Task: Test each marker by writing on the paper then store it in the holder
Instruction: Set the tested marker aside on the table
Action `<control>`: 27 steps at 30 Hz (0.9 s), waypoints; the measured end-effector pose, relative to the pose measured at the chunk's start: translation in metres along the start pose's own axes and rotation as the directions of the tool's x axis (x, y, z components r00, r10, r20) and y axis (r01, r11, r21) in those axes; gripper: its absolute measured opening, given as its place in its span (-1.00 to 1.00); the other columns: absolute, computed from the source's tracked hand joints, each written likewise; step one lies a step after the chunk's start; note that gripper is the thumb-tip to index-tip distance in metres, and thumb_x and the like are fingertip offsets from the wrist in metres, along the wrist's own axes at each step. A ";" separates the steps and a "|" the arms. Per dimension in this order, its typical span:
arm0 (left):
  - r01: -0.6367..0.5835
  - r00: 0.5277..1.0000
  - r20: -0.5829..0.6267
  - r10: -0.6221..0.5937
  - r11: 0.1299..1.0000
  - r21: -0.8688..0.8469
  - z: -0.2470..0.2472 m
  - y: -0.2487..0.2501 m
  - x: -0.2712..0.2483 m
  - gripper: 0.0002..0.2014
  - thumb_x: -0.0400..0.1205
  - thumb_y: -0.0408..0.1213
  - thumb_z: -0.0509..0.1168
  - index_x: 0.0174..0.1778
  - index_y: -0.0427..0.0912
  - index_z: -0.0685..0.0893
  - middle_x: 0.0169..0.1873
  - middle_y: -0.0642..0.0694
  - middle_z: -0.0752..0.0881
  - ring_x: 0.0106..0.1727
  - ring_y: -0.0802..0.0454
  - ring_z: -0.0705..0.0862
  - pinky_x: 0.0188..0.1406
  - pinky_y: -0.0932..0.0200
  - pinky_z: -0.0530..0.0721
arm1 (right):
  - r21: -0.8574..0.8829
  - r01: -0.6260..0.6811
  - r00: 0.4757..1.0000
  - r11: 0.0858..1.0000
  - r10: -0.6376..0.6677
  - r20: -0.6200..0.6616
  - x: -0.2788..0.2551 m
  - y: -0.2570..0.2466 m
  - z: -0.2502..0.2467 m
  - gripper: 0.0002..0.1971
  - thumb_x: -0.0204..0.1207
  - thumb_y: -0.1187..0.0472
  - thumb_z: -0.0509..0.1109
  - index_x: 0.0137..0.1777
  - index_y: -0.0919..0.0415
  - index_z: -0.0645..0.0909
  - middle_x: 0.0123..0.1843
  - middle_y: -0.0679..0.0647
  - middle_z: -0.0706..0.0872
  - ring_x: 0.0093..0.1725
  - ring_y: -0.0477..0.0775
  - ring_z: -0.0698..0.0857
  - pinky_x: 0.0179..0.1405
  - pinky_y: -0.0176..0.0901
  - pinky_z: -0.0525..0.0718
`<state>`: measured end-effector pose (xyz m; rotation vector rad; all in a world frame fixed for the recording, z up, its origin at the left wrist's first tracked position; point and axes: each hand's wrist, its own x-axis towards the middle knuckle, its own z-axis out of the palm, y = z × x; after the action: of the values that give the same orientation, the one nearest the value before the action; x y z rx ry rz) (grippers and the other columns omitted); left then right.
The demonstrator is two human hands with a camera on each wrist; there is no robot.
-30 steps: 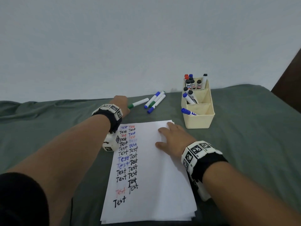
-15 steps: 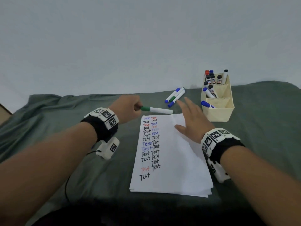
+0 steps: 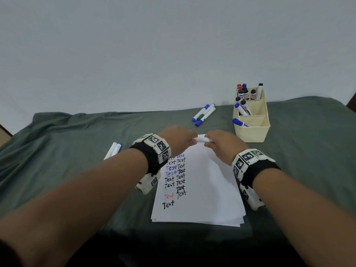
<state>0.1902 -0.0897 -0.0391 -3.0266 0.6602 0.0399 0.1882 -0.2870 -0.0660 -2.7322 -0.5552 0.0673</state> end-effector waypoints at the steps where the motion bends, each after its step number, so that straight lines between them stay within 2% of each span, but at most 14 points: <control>1: 0.013 0.999 0.030 -0.012 1.000 -0.022 0.002 0.000 0.001 -0.73 0.79 0.02 0.04 0.21 0.03 0.58 -0.22 0.06 0.62 -0.16 0.01 0.62 -0.21 0.05 0.52 | -0.004 -0.001 1.000 1.000 0.001 0.001 0.000 0.001 0.000 -0.79 0.76 0.05 0.26 0.26 0.08 0.61 0.11 0.06 0.68 -0.02 0.08 0.58 -0.05 -0.04 0.55; 3: 0.038 0.997 0.064 -0.034 0.996 -0.077 0.006 -0.002 0.001 -0.70 0.79 0.06 0.01 0.25 0.07 0.56 -0.30 0.15 0.55 -0.28 0.17 0.53 -0.30 0.13 0.39 | -0.007 -0.003 1.000 1.000 0.003 0.009 0.001 0.002 0.001 -0.79 0.76 0.05 0.26 0.27 0.08 0.62 0.13 0.07 0.70 0.01 0.10 0.60 -0.01 -0.03 0.58; 5: 0.061 0.995 0.090 -0.051 0.991 -0.118 0.009 -0.007 0.002 -0.67 0.76 0.12 0.05 0.33 0.13 0.56 -0.34 0.23 0.51 -0.30 0.24 0.50 -0.27 0.16 0.37 | -0.009 -0.004 1.000 1.000 0.004 0.031 0.002 0.001 0.002 -0.79 0.75 0.04 0.27 0.26 0.08 0.63 0.14 0.07 0.70 0.04 0.11 0.62 0.02 -0.01 0.61; 8: 0.156 0.985 0.101 -0.138 0.968 -0.197 0.013 -0.023 0.002 -0.62 0.66 0.23 0.19 0.34 0.23 0.55 -0.27 0.22 0.62 -0.25 0.19 0.60 -0.25 0.19 0.45 | 0.021 -0.008 0.999 1.000 0.007 0.041 0.002 0.000 0.002 -0.80 0.73 0.03 0.30 0.22 0.09 0.62 0.10 0.06 0.69 -0.03 0.08 0.59 -0.08 -0.07 0.51; 11: 0.264 0.965 0.079 -0.251 0.915 -0.306 0.023 -0.045 -0.006 -0.31 0.50 0.41 0.24 0.51 0.29 0.24 -0.05 0.10 0.62 -0.08 0.06 0.62 -0.03 0.07 0.56 | 0.041 -0.034 0.999 0.999 0.033 0.027 0.002 0.002 0.001 -0.78 0.74 0.02 0.29 0.25 0.10 0.60 0.09 0.04 0.66 -0.02 0.08 0.59 -0.07 -0.09 0.48; 12: 0.313 0.948 0.067 -0.310 0.880 -0.358 0.027 -0.053 -0.011 -0.27 0.51 0.39 0.24 0.54 0.24 0.16 -0.09 0.04 0.62 -0.10 0.02 0.63 -0.02 0.03 0.58 | 0.042 -0.046 0.999 0.998 0.045 0.024 0.001 0.002 0.001 -0.78 0.75 0.02 0.29 0.26 0.10 0.59 0.09 0.04 0.65 -0.01 0.09 0.59 -0.05 -0.08 0.50; 13: 0.351 0.931 0.045 -0.362 0.854 -0.383 0.031 -0.060 -0.016 -0.31 0.57 0.28 0.24 0.53 0.14 0.15 -0.16 0.01 0.63 -0.18 0.00 0.64 -0.10 0.04 0.57 | 0.038 -0.054 0.998 0.998 0.053 0.022 0.001 0.003 0.001 -0.77 0.75 0.01 0.28 0.26 0.10 0.59 0.09 0.04 0.64 0.01 0.10 0.60 -0.03 -0.06 0.52; 15: 0.390 0.906 -0.019 -0.422 0.854 -0.344 0.036 -0.076 -0.025 -0.53 0.67 -0.10 0.21 0.47 -0.07 0.27 -0.29 -0.05 0.63 -0.34 -0.03 0.61 -0.32 0.11 0.46 | 0.025 -0.063 0.998 0.998 0.062 0.026 0.001 0.003 0.002 -0.78 0.75 0.01 0.27 0.25 0.11 0.58 0.12 0.05 0.65 0.02 0.11 0.60 0.00 -0.05 0.54; 16: 0.402 0.903 -0.035 -0.429 0.869 -0.288 0.036 -0.083 -0.030 -0.60 0.66 -0.24 0.20 0.42 -0.14 0.34 -0.25 -0.10 0.67 -0.30 -0.10 0.64 -0.31 0.09 0.47 | 0.022 -0.067 0.997 0.998 0.067 0.028 0.002 0.003 0.002 -0.78 0.75 0.02 0.27 0.24 0.12 0.58 0.12 0.06 0.65 0.02 0.11 0.61 -0.01 -0.05 0.55; 17: 0.410 0.905 -0.016 -0.424 0.884 -0.222 0.035 -0.090 -0.034 -0.66 0.66 -0.32 0.21 0.37 -0.19 0.40 -0.12 -0.17 0.71 -0.17 -0.18 0.68 -0.20 0.06 0.53 | 0.019 -0.071 0.997 0.997 0.070 0.027 0.002 0.003 0.003 -0.78 0.75 0.02 0.27 0.23 0.12 0.58 0.11 0.06 0.66 0.01 0.11 0.61 -0.02 -0.05 0.55; 19: 0.396 0.917 0.077 -0.391 0.916 -0.064 0.032 -0.101 -0.040 -0.74 0.67 -0.32 0.26 0.29 -0.20 0.55 0.13 -0.21 0.70 0.15 -0.22 0.67 0.08 0.02 0.55 | 0.017 -0.079 0.997 0.997 0.078 0.018 0.002 0.004 0.003 -0.79 0.75 0.01 0.27 0.22 0.12 0.58 0.07 0.04 0.65 -0.01 0.10 0.60 -0.06 -0.05 0.52; 20: 0.368 0.923 0.117 -0.367 0.930 0.013 0.031 -0.107 -0.042 -0.75 0.68 -0.30 0.28 0.27 -0.18 0.62 0.20 -0.19 0.70 0.23 -0.18 0.64 0.17 0.05 0.53 | 0.019 -0.083 0.997 0.996 0.082 0.012 0.002 0.005 0.004 -0.79 0.75 0.01 0.27 0.22 0.12 0.58 0.05 0.03 0.64 -0.02 0.10 0.59 -0.08 -0.06 0.49; 24: 0.271 0.942 0.163 -0.293 0.952 0.143 0.032 -0.117 -0.045 -0.75 0.67 -0.25 0.34 0.25 -0.06 0.75 0.23 -0.10 0.71 0.29 -0.08 0.63 0.25 0.15 0.48 | 0.012 -0.092 0.996 0.996 0.092 0.010 0.004 0.006 0.005 -0.77 0.75 0.01 0.26 0.22 0.12 0.58 0.04 0.04 0.66 -0.04 0.09 0.59 -0.11 -0.08 0.45; 27: 0.317 0.932 0.163 -0.325 0.946 0.071 0.037 -0.118 -0.047 -0.67 0.64 -0.24 0.38 0.35 -0.05 0.67 0.21 -0.08 0.72 0.28 -0.06 0.62 0.28 0.10 0.54 | 0.007 -0.095 0.995 0.995 0.095 0.012 0.005 0.007 0.006 -0.75 0.75 0.00 0.26 0.26 0.12 0.58 0.00 0.01 0.60 -0.04 0.09 0.58 -0.11 -0.08 0.44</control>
<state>0.1961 0.0387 -0.0701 -2.9992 0.1459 0.2690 0.1950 -0.2890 -0.0738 -2.7519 -0.4266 0.1083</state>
